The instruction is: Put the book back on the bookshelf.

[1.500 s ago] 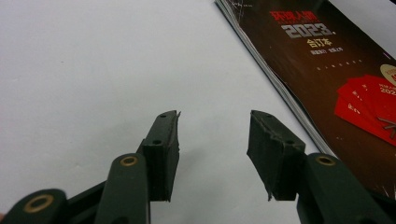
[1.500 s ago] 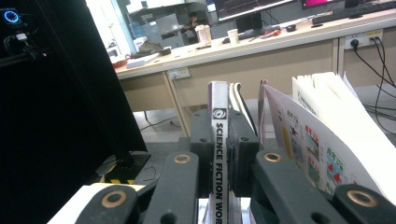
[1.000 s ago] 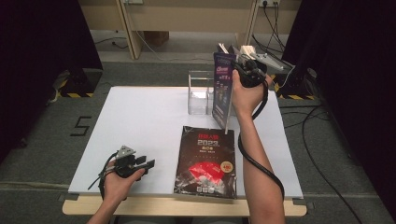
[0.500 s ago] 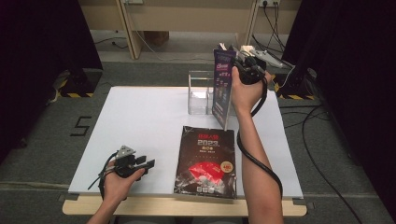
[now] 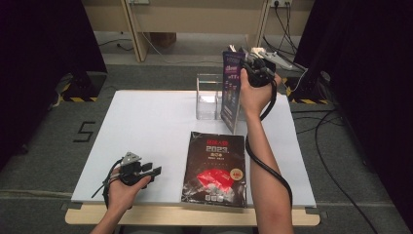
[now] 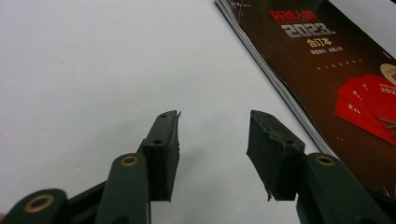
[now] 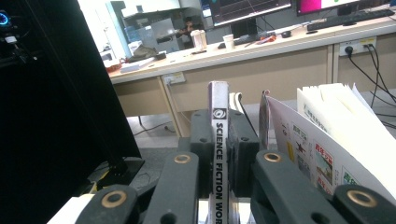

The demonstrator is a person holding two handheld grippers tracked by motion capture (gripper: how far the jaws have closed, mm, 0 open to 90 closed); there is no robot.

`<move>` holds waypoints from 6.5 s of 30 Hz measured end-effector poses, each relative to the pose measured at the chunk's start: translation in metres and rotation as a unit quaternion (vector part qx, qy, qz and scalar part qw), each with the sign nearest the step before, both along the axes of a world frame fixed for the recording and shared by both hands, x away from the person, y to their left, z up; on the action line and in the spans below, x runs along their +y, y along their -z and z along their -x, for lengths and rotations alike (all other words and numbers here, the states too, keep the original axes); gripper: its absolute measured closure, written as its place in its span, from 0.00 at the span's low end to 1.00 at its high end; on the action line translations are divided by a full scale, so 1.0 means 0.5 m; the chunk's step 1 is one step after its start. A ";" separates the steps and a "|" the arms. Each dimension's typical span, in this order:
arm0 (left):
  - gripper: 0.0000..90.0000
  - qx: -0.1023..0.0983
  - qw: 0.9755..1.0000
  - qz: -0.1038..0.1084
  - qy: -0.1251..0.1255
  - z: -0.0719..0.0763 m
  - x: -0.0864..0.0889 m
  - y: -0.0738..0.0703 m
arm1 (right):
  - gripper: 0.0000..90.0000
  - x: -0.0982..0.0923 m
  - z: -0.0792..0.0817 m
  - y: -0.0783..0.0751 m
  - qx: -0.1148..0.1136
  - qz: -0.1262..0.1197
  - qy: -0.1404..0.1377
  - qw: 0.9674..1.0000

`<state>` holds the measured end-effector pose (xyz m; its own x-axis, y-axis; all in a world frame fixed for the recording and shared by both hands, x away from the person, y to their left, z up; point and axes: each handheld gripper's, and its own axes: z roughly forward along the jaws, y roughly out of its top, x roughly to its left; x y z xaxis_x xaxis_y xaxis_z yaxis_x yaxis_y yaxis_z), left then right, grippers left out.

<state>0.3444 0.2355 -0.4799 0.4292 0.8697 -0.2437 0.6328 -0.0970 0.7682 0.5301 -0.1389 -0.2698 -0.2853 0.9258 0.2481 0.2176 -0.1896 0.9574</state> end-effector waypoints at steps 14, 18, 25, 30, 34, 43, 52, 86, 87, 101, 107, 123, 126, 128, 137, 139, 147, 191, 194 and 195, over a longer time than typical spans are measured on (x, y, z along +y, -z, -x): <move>0.58 0.000 1.000 0.001 0.000 -0.001 0.002 0.001 | 0.92 0.012 -0.014 0.001 -0.005 0.010 0.010 1.000; 0.59 0.000 1.000 0.002 0.001 -0.001 0.001 0.001 | 0.92 0.015 -0.016 0.006 -0.008 0.018 0.018 1.000; 0.59 0.001 1.000 0.000 0.000 -0.001 0.002 0.001 | 0.92 0.019 -0.025 0.014 -0.005 0.019 0.022 1.000; 0.59 0.002 1.000 -0.001 0.001 -0.001 0.001 0.002 | 0.92 0.022 -0.027 0.023 -0.006 0.026 0.026 0.999; 0.59 0.003 1.000 -0.001 0.002 -0.001 0.000 0.004 | 0.92 0.026 -0.022 0.024 -0.010 0.042 0.030 0.999; 0.59 0.002 1.000 -0.001 0.001 0.000 0.001 0.003 | 0.92 0.029 0.025 0.032 -0.018 0.080 0.021 0.996; 0.59 0.004 1.000 0.000 0.005 0.001 -0.006 0.006 | 0.92 0.002 0.088 0.050 0.002 0.100 0.002 0.995; 0.59 0.003 1.000 0.003 0.006 0.002 -0.009 0.003 | 0.87 -0.048 0.124 0.067 0.078 0.098 -0.005 0.992; 0.59 0.003 1.000 0.003 0.006 0.002 -0.009 0.003 | 0.87 -0.047 0.123 0.066 0.081 0.096 -0.005 0.992; 0.59 0.004 1.000 0.004 0.008 0.002 -0.009 0.004 | 0.91 -0.042 0.104 0.060 0.111 0.112 -0.011 0.988; 0.59 0.004 1.000 0.003 0.009 0.001 -0.010 0.005 | 0.92 -0.041 0.104 0.059 0.110 0.108 -0.012 0.988; 0.59 0.002 1.000 0.007 0.006 0.001 -0.004 0.000 | 0.92 0.001 0.101 0.042 0.080 0.101 -0.004 0.992; 0.59 0.001 1.000 0.007 0.005 0.000 -0.003 0.000 | 0.92 0.000 0.097 0.036 0.073 0.101 0.003 0.992; 0.59 0.003 1.000 0.006 0.006 -0.001 -0.005 0.001 | 0.92 0.002 0.092 0.032 0.068 0.102 0.009 0.992; 0.59 0.001 1.000 0.002 0.008 0.000 -0.005 0.003 | 0.92 0.015 0.061 0.031 0.057 0.096 0.019 0.994; 0.59 0.001 1.000 0.001 0.008 0.000 -0.005 0.003 | 0.92 0.019 0.054 0.030 0.054 0.099 0.020 0.993; 0.59 -0.002 1.000 0.000 0.007 -0.002 -0.003 0.004 | 0.92 0.030 0.031 0.027 0.051 0.097 0.030 0.994; 0.59 -0.001 1.000 0.001 0.013 -0.002 -0.002 0.006 | 0.92 0.048 -0.026 0.040 0.038 0.085 0.084 0.992; 0.59 -0.002 1.000 0.000 0.013 -0.002 -0.002 0.006 | 0.92 0.051 -0.024 0.042 0.036 0.089 0.087 0.991; 0.59 -0.002 1.000 0.000 0.013 -0.001 -0.002 0.006 | 0.92 0.051 -0.024 0.042 0.036 0.090 0.088 0.991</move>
<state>0.3451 0.2344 -0.4827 0.4524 0.8585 -0.2413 0.6263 -0.1133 0.7713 0.5420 -0.1133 -0.2908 -0.1037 0.9906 0.0887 0.2657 -0.0583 0.9623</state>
